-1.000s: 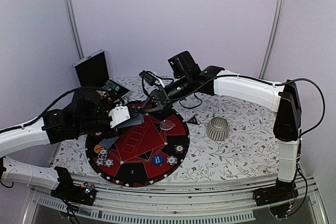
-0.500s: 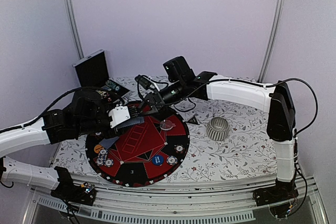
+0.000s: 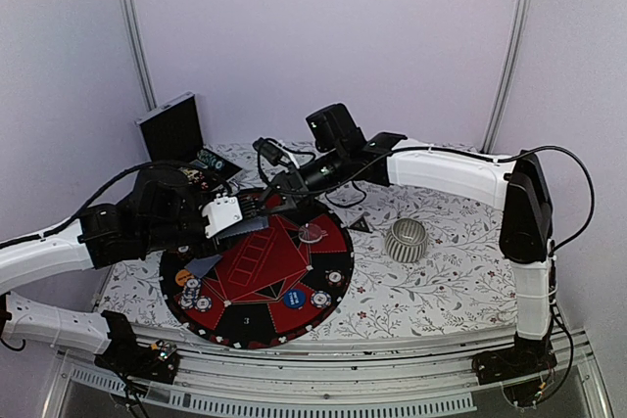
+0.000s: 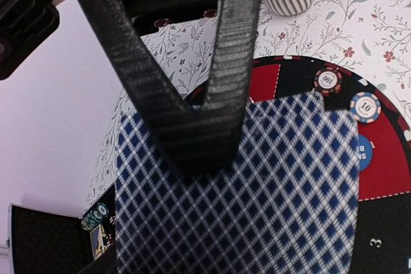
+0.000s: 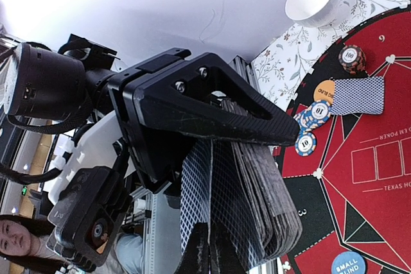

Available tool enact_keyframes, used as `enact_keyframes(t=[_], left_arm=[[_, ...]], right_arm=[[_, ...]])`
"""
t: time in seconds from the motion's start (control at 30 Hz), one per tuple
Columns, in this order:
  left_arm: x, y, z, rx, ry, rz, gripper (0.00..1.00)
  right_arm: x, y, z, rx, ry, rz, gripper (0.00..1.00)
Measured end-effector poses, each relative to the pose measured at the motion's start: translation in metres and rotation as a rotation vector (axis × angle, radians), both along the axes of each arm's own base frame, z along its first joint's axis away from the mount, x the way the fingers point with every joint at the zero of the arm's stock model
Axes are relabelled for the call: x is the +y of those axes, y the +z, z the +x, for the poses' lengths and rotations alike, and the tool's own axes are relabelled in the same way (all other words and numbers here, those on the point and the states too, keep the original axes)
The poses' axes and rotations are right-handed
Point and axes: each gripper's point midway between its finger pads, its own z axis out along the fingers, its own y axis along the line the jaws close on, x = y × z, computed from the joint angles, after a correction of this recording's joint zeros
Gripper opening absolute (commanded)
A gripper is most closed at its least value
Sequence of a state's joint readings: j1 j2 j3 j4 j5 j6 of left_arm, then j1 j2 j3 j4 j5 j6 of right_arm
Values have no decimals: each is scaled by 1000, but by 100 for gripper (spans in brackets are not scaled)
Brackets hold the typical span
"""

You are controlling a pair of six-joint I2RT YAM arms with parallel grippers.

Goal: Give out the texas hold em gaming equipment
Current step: Pick up the poker card from the face-down deck piles, then distribute the poker card in the small blind area.

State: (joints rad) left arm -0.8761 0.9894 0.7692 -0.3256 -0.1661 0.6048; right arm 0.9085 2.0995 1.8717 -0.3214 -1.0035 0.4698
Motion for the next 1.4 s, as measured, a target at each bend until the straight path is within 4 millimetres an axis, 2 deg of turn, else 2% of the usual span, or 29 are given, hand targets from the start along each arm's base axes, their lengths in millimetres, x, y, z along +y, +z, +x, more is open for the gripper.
enact_keyframes(t=[0.17, 0.47, 0.7, 0.9, 1.07, 1.17, 1.23, 1.3, 1.4], left_arm=[[1, 2, 0, -3, 5, -9, 57], [3, -1, 0, 3, 13, -13, 56], [4, -1, 0, 9, 20, -20, 57], [7, -1, 3, 17, 45, -32, 56], [12, 0, 6, 25, 74, -46, 57], [17, 4, 6, 19, 95, -63, 57], [21, 5, 5, 16, 107, -69, 57], [23, 6, 6, 14, 116, -73, 57], [25, 7, 5, 15, 128, -78, 57]], right_arm=[[-10, 5, 4, -6, -15, -1, 1], [-23, 32, 10, -63, -40, 44, 1], [-34, 27, 28, -95, -104, 10, 1], [-64, 25, 50, -120, -199, -45, 1], [-101, 25, 61, -151, -296, -90, 1], [-118, 14, 60, -154, -347, -135, 1], [-121, -2, 53, -138, -353, -177, 1], [-115, -27, 37, -115, -325, -229, 1], [-95, -59, 7, -88, -244, -291, 1]])
